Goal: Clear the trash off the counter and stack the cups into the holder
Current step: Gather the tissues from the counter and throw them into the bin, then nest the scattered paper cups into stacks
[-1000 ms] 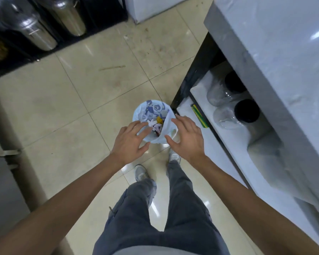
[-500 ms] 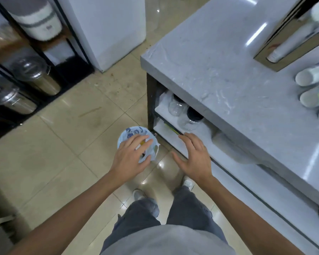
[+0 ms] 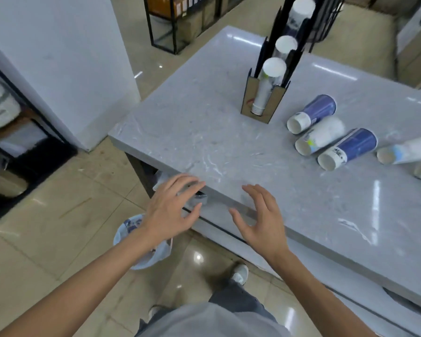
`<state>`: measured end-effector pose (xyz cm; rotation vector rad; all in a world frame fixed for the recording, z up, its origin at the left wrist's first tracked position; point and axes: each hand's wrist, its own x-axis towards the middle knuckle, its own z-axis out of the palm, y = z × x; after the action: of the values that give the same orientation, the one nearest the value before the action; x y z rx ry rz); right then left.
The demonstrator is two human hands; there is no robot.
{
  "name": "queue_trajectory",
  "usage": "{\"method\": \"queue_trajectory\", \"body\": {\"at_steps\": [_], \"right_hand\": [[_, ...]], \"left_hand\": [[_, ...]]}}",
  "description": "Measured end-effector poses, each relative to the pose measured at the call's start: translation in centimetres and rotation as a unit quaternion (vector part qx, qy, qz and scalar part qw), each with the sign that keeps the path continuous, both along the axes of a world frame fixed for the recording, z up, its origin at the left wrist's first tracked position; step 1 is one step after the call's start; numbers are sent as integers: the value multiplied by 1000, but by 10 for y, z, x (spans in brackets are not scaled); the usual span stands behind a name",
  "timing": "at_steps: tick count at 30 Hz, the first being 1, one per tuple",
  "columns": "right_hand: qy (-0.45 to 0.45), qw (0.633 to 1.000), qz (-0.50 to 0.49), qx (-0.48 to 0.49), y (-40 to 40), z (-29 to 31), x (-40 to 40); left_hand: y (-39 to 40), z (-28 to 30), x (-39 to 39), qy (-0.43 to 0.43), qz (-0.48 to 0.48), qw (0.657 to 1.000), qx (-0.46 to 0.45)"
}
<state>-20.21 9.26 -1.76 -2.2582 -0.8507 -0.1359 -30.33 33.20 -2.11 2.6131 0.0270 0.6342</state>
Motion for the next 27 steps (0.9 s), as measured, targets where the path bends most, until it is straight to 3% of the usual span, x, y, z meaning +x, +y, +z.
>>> {"method": "queue_trajectory", "body": {"at_steps": [18,23,27], "right_hand": [[-59,994,-83,45,-133,53,181],[-91,992,-87,-6,-176,61,235],[-90,988,-93,-86,-223,65,281]], "left_hand": [[-121,69,243,18,-89,996,-25],[-159,75,307,79,-98,988,-92],[-177,69,347,160,-90,981,-58]]}}
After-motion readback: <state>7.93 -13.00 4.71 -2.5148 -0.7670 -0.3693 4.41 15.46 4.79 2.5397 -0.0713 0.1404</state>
